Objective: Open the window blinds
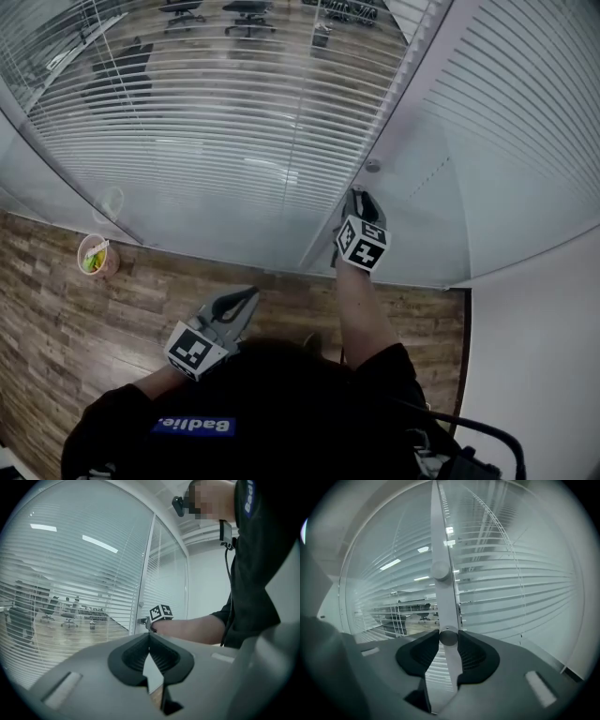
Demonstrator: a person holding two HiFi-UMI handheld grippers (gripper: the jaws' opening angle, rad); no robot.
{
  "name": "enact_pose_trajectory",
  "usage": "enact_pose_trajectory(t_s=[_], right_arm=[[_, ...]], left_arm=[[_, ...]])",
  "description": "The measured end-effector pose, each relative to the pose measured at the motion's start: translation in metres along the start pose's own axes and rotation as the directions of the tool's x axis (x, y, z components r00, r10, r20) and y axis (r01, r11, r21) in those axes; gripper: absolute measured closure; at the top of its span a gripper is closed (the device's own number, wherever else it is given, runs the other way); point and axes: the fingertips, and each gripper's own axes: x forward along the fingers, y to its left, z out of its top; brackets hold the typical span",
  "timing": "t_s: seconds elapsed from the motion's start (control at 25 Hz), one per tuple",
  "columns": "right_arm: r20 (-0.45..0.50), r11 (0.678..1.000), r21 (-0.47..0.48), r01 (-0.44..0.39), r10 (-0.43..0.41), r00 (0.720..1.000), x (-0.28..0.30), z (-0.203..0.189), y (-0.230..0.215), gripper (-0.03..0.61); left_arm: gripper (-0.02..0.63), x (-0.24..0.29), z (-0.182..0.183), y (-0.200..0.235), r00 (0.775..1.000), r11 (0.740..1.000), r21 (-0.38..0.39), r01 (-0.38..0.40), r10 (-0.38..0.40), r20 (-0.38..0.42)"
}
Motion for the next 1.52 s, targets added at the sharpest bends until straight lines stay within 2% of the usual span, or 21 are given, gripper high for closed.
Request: enact_pose_trajectory(t_s=[0.08,0.16,0.32,0.4,0.44,0.56,0.64,0.68,0.76,0.8,0.84,0.88,0.92,1.0,1.04,1.12,1.2,1.24,1.32,1.4,1.52], right_arm=[[-0.011,0.999,-0.046,0.014,-0.014,1.000,0.001,0.001,0.001,0.453],[-0.019,0.985,-0.171,0.030,-0.034,0.999,0.001,0.001,0.003,0.455],[-0.032,0.917,-0.397,0.045,-0.063,0.997,0.001,0.000,0.010,0.456],[-0.034,0.857,-0.512,0.060,-0.090,0.995,0.001,-0.002,0.012,0.456],[-0.032,0.815,-0.575,0.068,-0.106,0.994,0.000,-0.003,0.013,0.457],[-0.012,0.650,-0.754,0.095,-0.158,0.987,0.001,-0.005,0.015,0.457],[0.009,0.542,-0.834,0.105,-0.177,0.984,0.001,-0.006,0.017,0.457],[0.018,0.500,-0.860,0.108,-0.181,0.983,0.001,-0.007,0.017,0.457],[0.031,0.446,-0.888,0.111,-0.184,0.983,0.002,-0.008,0.018,0.457],[0.033,0.443,-0.890,0.111,-0.182,0.983,0.002,-0.009,0.018,0.457],[0.030,0.463,-0.880,0.110,-0.176,0.984,0.002,-0.008,0.017,0.457],[0.023,0.511,-0.853,0.106,-0.166,0.986,0.002,-0.008,0.017,0.457],[0.010,0.586,-0.805,0.097,-0.150,0.989,0.002,-0.006,0.016,0.457],[-0.022,0.769,-0.636,0.064,-0.101,0.995,0.001,-0.004,0.014,0.457],[-0.033,0.845,-0.533,0.046,-0.076,0.997,0.000,-0.002,0.013,0.457],[-0.041,0.944,-0.329,0.014,-0.029,0.999,0.001,0.000,0.009,0.459],[-0.038,0.994,-0.110,-0.020,0.016,0.999,0.001,0.000,0.003,0.459],[-0.034,0.999,0.009,-0.042,0.042,0.999,0.001,0.000,0.001,0.459],[-0.013,0.966,0.243,-0.088,0.094,0.995,0.001,-0.001,-0.003,0.459],[0.017,0.881,0.454,-0.129,0.136,0.991,0.001,-0.001,-0.007,0.459],[0.071,0.713,0.677,-0.183,0.184,0.980,0.001,-0.002,-0.009,0.459]], left_arm=[[0.614,-0.001,0.000,0.000,1.000,1.000,-0.003,0.000,0.000,0.001],[0.614,-0.002,0.000,0.000,1.000,1.000,-0.007,-0.003,0.003,0.003],[0.614,-0.002,-0.001,-0.002,1.000,1.000,-0.003,-0.003,0.003,0.006],[0.614,-0.002,0.001,-0.003,1.000,1.000,-0.002,-0.003,0.003,0.010],[0.614,-0.002,0.001,-0.004,1.000,1.000,-0.002,-0.003,0.003,0.011],[0.614,-0.001,0.000,-0.006,1.000,1.000,-0.005,0.004,-0.004,0.009],[0.614,-0.001,0.000,-0.007,1.000,1.000,-0.002,0.006,-0.006,0.005],[0.614,-0.001,-0.001,-0.006,1.000,1.000,0.002,0.008,-0.008,0.003],[0.614,0.000,-0.002,-0.006,1.000,1.000,0.000,0.008,-0.008,0.000],[0.614,0.001,-0.002,-0.007,1.000,1.000,-0.005,0.007,-0.007,0.000],[0.614,0.002,-0.002,-0.007,1.000,1.000,-0.009,0.008,-0.008,-0.001],[0.614,0.002,-0.002,-0.007,1.000,1.000,-0.010,0.009,-0.009,-0.001],[0.614,0.002,-0.001,-0.007,1.000,1.000,-0.011,0.010,-0.010,0.000],[0.614,0.002,-0.003,-0.007,1.000,1.000,-0.012,0.012,-0.012,0.000],[0.614,0.002,-0.003,-0.007,1.000,1.000,-0.012,0.012,-0.012,-0.001],[0.614,0.002,-0.001,-0.006,1.000,1.000,-0.016,0.008,-0.008,0.001],[0.614,0.001,-0.001,-0.005,1.000,1.000,-0.019,0.003,-0.003,0.004],[0.614,0.000,-0.002,-0.004,1.000,1.000,-0.019,0.002,-0.002,0.005],[0.614,-0.001,-0.003,-0.004,1.000,1.000,-0.019,0.001,-0.001,0.002],[0.614,-0.002,-0.002,-0.003,1.000,1.000,-0.026,-0.003,0.003,0.001],[0.614,-0.002,-0.003,-0.003,1.000,0.999,-0.032,-0.001,0.001,0.000]])
